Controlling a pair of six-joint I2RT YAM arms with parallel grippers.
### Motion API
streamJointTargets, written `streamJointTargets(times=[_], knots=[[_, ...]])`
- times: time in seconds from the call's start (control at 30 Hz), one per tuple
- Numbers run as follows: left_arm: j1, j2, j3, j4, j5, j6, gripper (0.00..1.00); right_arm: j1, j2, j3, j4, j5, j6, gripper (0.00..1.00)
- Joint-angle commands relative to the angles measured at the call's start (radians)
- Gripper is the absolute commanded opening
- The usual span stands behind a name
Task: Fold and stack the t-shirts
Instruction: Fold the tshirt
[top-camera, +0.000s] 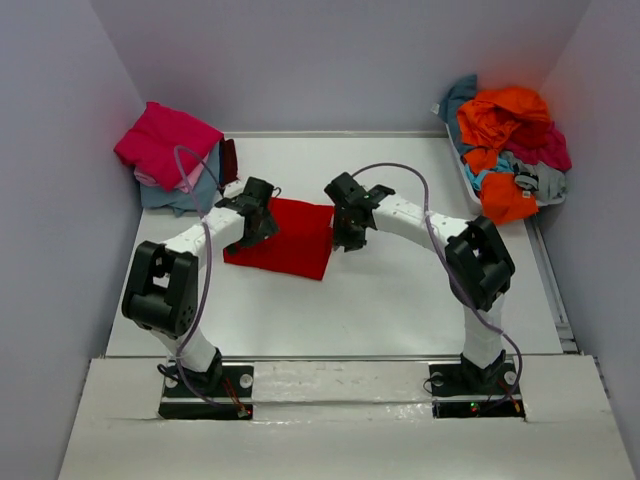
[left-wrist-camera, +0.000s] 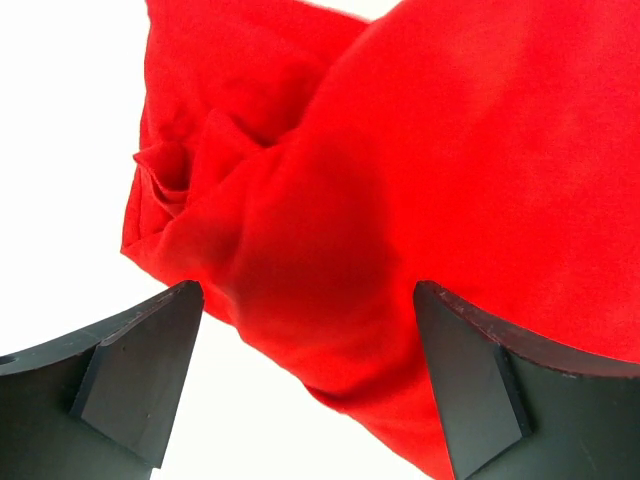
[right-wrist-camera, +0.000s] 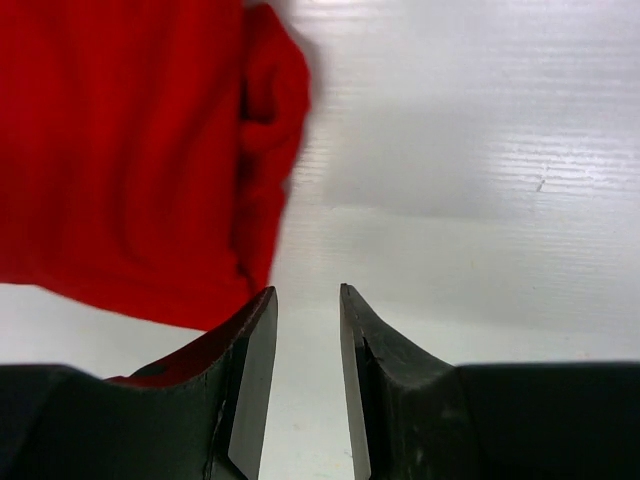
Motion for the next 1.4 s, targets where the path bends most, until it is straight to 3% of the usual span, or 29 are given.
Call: streamJointTargets(times=[0.0,0.33,0.6,0.8,1.2,1.37], knots=[[-0.037,-0.082,0.126,-0.096,-0.095,0.019,0.99,-0.004,-0.046,0.152,-0.059,0.005,-0.048,0.39],[-0.08,0.018,0.242,-0.116,-0.089,0.03,0.99,-0.004,0.092,0.282,-0.001,-0.091,-0.077,0.38],[-0.08,0.182,0.24,-0.04,-0.024,0.016,0.99,-0.004,0.264,0.356,0.066,-0.166,-0.091,0.33],[-0.089,0.219,0.186,-0.003,-0.006,0.01,0.99,0.005,0.31,0.381,0.059,-0.178,-0.085,0.32],[-0.02,0.185,0.045,0.045,0.036,0.009,0.98,-0.006,0.275,0.204,0.037,-0.129,-0.007,0.32],[0.002,0.151,0.008,0.049,0.031,0.009,0.91,-0.015,0.235,0.108,0.053,-0.106,0.016,0.32]])
